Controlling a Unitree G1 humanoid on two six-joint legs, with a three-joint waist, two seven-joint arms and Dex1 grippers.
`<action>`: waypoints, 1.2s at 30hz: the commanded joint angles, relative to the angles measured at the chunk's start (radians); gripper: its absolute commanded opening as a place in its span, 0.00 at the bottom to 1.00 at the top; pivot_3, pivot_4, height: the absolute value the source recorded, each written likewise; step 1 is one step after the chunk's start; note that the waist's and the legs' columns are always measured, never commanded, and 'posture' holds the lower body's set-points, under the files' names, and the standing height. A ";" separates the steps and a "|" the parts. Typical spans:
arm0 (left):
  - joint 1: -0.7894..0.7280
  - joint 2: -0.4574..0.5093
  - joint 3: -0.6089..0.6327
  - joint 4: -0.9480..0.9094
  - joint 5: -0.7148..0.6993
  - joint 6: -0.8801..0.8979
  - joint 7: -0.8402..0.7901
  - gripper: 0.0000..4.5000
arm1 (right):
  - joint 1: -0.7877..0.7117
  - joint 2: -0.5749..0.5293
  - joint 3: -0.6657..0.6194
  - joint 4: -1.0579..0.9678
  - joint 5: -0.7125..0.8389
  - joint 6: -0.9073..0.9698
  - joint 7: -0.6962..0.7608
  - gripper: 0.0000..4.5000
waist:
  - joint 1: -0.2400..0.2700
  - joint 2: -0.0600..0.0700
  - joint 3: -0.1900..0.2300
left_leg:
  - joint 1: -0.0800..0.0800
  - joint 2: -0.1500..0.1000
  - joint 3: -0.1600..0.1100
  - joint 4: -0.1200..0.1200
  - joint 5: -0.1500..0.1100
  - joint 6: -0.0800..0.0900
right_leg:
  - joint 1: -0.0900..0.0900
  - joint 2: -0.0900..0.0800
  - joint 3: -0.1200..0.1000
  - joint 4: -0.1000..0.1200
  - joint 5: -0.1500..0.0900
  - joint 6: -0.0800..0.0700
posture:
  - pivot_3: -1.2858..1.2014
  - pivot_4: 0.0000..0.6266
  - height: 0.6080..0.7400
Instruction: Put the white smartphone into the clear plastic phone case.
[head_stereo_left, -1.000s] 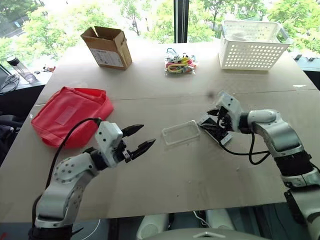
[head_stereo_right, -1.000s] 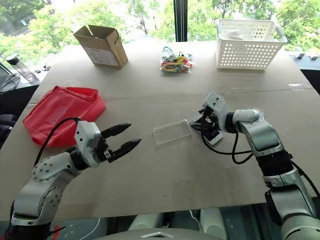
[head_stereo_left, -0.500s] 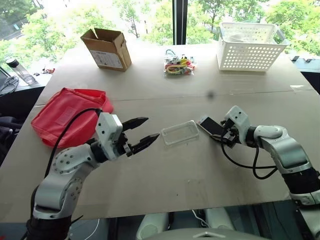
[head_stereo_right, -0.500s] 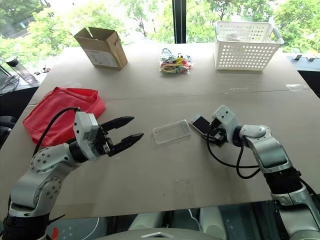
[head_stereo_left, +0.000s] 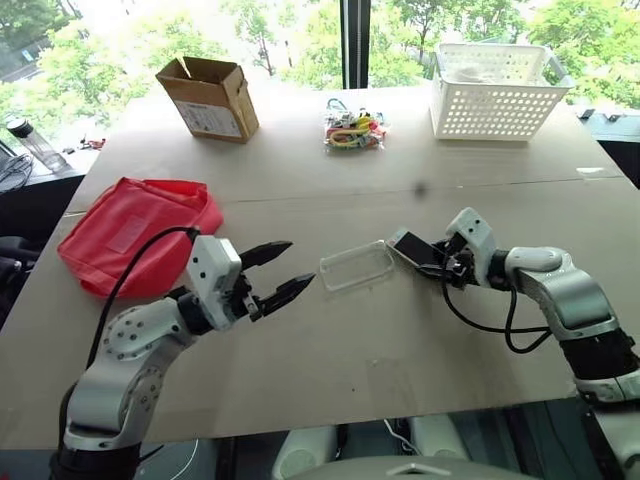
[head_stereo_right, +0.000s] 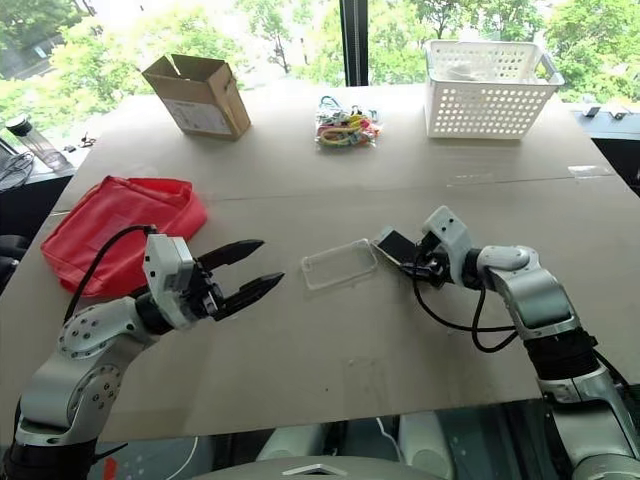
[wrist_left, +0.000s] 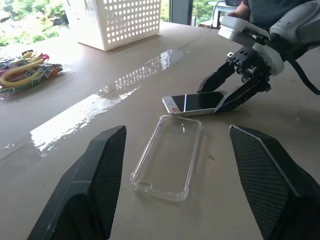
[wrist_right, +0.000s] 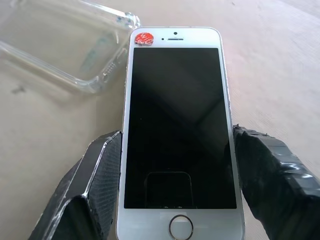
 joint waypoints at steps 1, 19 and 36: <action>0.002 -0.004 0.033 0.004 -0.001 -0.038 0.001 0.75 | -0.112 -0.008 0.022 0.000 0.009 -0.086 0.078 0.65 | -0.004 0.000 0.000 | 0.000 0.000 0.000 0.000 0.000 0.000 | 0.000 0.000 0.000 0.000 0.000 0.000 | 0.52 0.24 0.95; 0.156 0.002 0.108 0.015 0.006 -0.110 -0.035 0.75 | -0.438 0.072 0.313 0.564 -0.274 -0.747 0.426 0.61 | -0.013 0.000 0.001 | -0.002 0.000 0.000 -0.001 0.000 0.000 | -0.002 0.000 -0.001 -0.002 0.000 0.000 | 0.52 0.24 0.95; 0.281 -0.027 0.117 -0.069 0.024 -0.148 0.023 0.75 | -0.552 0.181 0.347 0.820 -0.374 -1.037 0.533 0.61 | -0.013 0.001 0.001 | -0.001 0.000 0.000 -0.001 0.000 0.000 | -0.003 0.000 -0.001 -0.001 0.000 0.000 | 0.52 0.24 0.95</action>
